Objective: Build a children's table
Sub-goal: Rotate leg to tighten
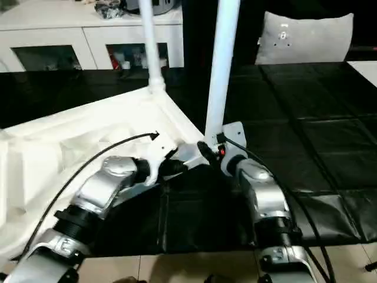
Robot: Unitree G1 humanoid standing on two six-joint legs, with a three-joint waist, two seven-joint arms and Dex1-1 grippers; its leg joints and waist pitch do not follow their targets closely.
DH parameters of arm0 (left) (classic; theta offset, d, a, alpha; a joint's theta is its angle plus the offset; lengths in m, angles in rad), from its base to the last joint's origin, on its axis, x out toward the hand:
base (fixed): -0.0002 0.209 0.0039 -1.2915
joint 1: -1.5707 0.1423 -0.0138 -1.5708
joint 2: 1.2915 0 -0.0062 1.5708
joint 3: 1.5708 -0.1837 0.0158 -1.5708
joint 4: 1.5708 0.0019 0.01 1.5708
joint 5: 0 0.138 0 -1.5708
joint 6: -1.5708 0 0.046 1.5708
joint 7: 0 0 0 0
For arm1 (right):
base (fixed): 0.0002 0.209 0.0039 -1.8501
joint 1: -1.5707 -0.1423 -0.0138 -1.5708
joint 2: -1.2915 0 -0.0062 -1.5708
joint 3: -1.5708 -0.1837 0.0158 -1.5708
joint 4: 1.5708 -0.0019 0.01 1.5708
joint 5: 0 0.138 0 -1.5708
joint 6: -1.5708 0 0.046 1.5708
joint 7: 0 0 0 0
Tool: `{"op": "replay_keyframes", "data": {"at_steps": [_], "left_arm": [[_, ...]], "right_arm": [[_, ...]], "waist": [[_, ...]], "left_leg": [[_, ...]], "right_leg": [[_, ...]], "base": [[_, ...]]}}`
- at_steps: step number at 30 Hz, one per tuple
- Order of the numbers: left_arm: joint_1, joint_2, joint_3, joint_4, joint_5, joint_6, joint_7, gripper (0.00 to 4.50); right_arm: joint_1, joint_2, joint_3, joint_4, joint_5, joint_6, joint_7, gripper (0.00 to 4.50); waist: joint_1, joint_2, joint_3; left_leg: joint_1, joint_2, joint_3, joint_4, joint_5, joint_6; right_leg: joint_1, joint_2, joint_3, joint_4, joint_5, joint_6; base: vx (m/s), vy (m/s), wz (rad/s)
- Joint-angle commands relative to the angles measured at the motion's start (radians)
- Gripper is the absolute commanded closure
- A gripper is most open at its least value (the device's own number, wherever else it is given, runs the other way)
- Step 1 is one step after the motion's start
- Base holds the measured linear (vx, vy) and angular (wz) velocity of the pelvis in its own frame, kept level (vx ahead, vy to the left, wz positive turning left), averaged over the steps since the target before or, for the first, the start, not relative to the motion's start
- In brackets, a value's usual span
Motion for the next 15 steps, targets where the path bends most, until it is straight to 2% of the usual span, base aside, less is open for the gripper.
{"op": "replay_keyframes", "data": {"at_steps": [1, 2, 4, 6, 12, 13, 14, 15], "left_arm": [[-0.018, -0.048, -0.005, -0.095, -0.041, -0.034, -0.003, 4.50], [-0.022, -0.037, -0.008, -0.091, -0.037, -0.046, -0.008, 4.50], [-0.024, -0.029, -0.007, -0.089, -0.036, -0.049, -0.007, 4.50], [-0.025, -0.009, -0.003, -0.082, -0.039, -0.065, -0.023, 4.50], [-0.027, 0.055, -0.001, -0.044, -0.061, -0.149, -0.114, 4.50], [-0.028, 0.068, -0.004, -0.032, -0.061, -0.161, -0.133, 4.50], [-0.028, 0.069, -0.004, -0.032, -0.061, -0.162, -0.134, 4.50], [-0.029, 0.094, -0.008, -0.015, -0.064, -0.187, -0.174, 4.50]], "right_arm": [[-0.010, 0.050, 0.043, -0.003, 0.022, -0.005, 0.030, 1.22], [-0.007, 0.059, 0.024, -0.017, 0.049, -0.010, 0.038, 1.08], [-0.007, 0.064, 0.009, -0.027, 0.072, -0.011, 0.038, 1.08], [0.006, 0.042, 0.017, -0.045, 0.074, -0.033, 0.068, 0.75], [0.052, -0.039, 0.006, -0.092, 0.076, -0.094, 0.176, 0.22], [0.054, -0.057, 0.003, -0.094, 0.084, -0.096, 0.203, 0.22], [0.055, -0.058, 0.003, -0.094, 0.084, -0.096, 0.204, 0.09], [0.059, -0.096, 0.003, -0.097, 0.099, -0.101, 0.265, 0.09]], "waist": [[0.008, -0.019, -0.083], [0.008, -0.015, -0.084], [0.009, -0.016, -0.084], [0.009, -0.015, -0.083], [0.013, -0.015, -0.079], [0.013, -0.011, -0.079], [0.012, -0.013, -0.078], [0.014, -0.008, -0.078]], "left_leg": [[0.005, 0.037, -0.013, -0.060, -0.128, 0.101], [0.006, 0.036, -0.012, -0.059, -0.121, 0.111], [0.007, 0.035, -0.011, -0.059, -0.124, 0.121], [0.006, 0.036, -0.012, -0.059, -0.132, 0.118], [0.008, 0.036, -0.012, -0.062, -0.168, 0.108], [0.008, 0.036, -0.012, -0.062, -0.168, 0.106], [0.008, 0.037, -0.013, -0.063, -0.176, 0.103], [0.011, 0.037, -0.013, -0.063, -0.180, 0.103]], "right_leg": [[0.066, -0.055, 0.041, -0.065, -0.273, -0.177], [0.066, -0.054, 0.041, -0.064, -0.250, -0.186], [0.068, -0.054, 0.041, -0.064, -0.239, -0.194], [0.068, -0.054, 0.040, -0.064, -0.240, -0.196], [0.068, -0.055, 0.041, -0.069, -0.292, -0.177], [0.069, -0.056, 0.041, -0.068, -0.297, -0.175], [0.069, -0.054, 0.040, -0.071, -0.308, -0.171], [0.067, -0.055, 0.040, -0.072, -0.314, -0.171]], "base": [[0.000, 0.000, 0.00], [0.000, 0.000, 0.00], [0.000, 0.000, 0.00], [0.000, 0.000, 0.00], [0.000, 0.000, 0.00], [0.000, 0.000, 0.00], [0.000, 0.000, 0.00], [0.000, 0.000, 0.00]]}}
